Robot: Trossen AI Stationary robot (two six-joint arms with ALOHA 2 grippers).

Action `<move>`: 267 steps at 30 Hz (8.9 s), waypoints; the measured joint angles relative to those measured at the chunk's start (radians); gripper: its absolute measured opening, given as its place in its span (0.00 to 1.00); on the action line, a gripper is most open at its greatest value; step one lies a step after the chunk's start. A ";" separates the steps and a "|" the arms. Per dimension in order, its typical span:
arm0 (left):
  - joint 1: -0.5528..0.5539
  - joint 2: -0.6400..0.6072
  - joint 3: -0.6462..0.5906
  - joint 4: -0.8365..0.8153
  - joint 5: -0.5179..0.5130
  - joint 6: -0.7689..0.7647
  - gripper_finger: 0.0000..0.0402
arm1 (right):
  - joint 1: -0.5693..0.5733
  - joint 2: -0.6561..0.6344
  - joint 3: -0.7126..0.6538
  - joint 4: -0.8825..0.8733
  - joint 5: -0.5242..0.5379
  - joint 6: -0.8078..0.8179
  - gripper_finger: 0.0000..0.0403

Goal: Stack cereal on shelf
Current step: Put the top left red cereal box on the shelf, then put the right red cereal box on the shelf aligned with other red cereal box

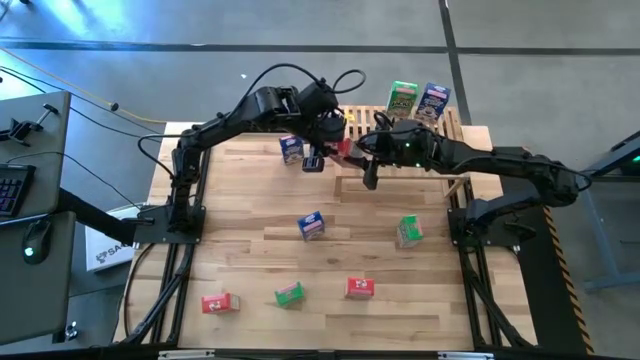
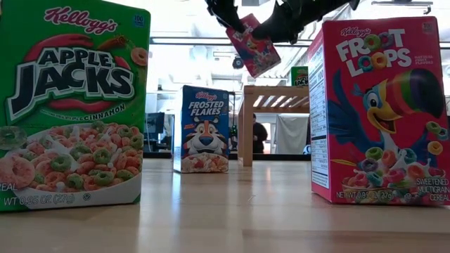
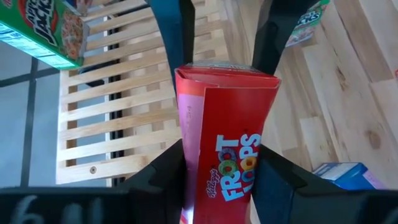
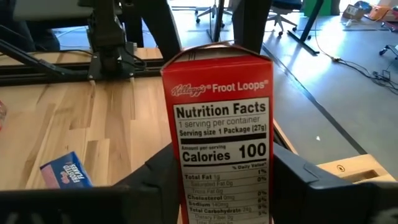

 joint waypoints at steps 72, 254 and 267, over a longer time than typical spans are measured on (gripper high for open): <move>0.149 -0.347 -1.250 1.894 0.289 -0.336 0.22 | -0.324 -0.229 -0.347 0.410 -0.052 -0.088 0.63; 0.312 -0.038 -1.036 1.757 0.180 -0.374 0.00 | -0.334 0.010 -0.345 0.458 0.235 0.084 0.08; 0.237 -0.233 -1.298 1.925 0.170 -0.388 0.00 | -0.147 -0.228 -0.345 0.173 0.240 0.084 0.31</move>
